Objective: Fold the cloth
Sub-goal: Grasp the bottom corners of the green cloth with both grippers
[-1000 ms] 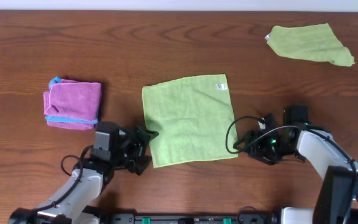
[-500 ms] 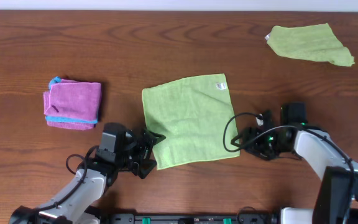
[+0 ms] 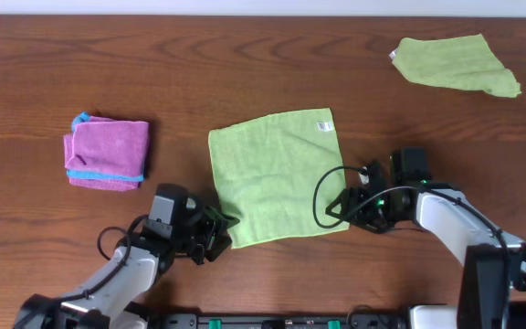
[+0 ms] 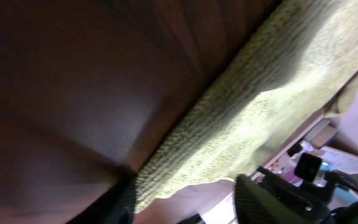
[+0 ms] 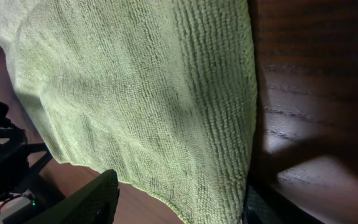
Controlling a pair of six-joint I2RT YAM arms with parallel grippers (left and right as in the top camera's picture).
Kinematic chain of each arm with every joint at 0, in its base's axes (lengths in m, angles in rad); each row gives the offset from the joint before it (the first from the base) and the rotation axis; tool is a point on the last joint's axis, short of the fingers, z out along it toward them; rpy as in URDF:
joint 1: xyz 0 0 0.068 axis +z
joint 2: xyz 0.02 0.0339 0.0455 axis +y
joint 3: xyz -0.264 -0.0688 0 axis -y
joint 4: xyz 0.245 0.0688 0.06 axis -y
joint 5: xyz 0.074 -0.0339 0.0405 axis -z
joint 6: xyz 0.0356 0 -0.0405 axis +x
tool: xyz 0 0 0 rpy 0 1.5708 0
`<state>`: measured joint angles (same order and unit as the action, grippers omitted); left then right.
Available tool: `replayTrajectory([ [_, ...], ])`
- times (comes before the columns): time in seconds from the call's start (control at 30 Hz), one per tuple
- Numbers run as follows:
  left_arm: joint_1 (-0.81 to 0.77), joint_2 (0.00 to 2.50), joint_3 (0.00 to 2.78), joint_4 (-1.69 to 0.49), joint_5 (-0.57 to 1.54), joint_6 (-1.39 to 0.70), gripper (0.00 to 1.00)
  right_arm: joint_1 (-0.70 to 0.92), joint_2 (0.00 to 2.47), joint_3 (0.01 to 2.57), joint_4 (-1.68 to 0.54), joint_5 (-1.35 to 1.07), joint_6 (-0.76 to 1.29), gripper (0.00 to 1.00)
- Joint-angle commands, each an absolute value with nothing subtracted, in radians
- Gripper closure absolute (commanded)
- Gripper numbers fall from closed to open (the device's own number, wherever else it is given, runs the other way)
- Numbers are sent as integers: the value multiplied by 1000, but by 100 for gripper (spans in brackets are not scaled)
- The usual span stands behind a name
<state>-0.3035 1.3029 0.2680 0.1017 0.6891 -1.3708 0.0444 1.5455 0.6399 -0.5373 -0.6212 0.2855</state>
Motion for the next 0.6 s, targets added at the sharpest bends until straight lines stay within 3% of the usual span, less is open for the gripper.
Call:
replayTrajectory([
  [0.0,-316,1365,234,82,605,-1338,55,54,1571,630,-539,-602,303,37],
  [0.3,-335,1435,234,110,603,-1292,38,54,1571,630,-546,-603,307,37],
  [0.57,-334,1435,234,110,652,-1188,39,54,1571,630,-546,-603,307,36],
])
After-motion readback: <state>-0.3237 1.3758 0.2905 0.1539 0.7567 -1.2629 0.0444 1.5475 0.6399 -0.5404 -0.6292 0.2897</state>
